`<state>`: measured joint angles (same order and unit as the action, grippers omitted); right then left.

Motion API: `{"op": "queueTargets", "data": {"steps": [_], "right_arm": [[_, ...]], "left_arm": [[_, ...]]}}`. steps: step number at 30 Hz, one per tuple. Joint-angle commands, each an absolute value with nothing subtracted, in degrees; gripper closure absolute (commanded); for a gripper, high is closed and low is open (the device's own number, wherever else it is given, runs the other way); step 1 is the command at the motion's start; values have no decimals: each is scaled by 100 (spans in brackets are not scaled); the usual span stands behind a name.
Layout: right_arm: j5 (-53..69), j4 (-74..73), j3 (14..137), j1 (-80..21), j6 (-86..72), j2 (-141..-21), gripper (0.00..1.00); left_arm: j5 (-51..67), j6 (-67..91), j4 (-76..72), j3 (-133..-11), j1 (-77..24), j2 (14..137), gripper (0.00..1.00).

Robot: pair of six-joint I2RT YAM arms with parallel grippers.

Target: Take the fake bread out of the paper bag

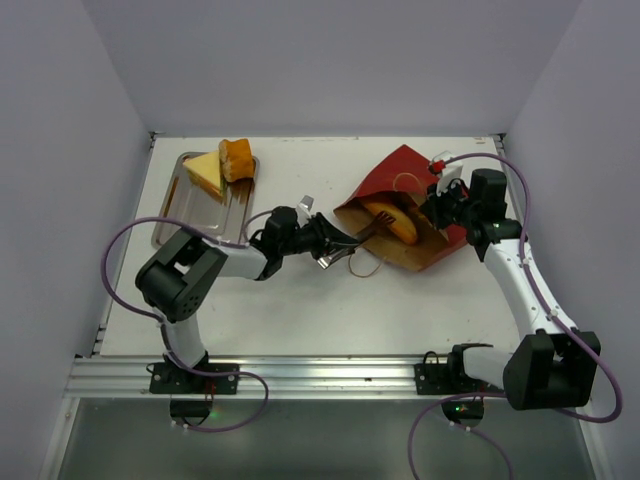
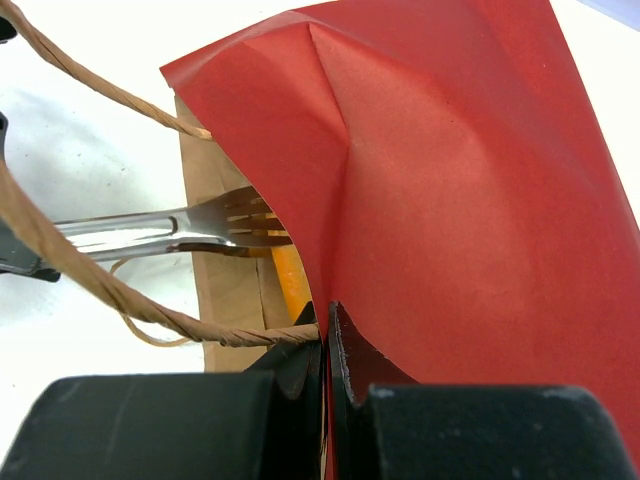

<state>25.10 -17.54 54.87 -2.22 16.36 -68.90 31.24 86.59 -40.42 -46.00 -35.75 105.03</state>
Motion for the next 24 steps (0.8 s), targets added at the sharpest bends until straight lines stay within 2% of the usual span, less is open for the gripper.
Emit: {"op": "queueTargets", "data": {"steps": [1,17,24], "right_arm": [[2566,-1635,5458,-211,1600,-6741,98],[2566,-1617,5449,-202,1591,-6724,98],[2584,-1608,5458,-202,1573,-6706,98]], "left_arm": [[3366,8789,-4781,-4544,-3551,9967,100],[3753,8710,-4553,-3613,-3542,8843,100],[3929,8289,-3772,-3191,-3542,7938,100]]}}
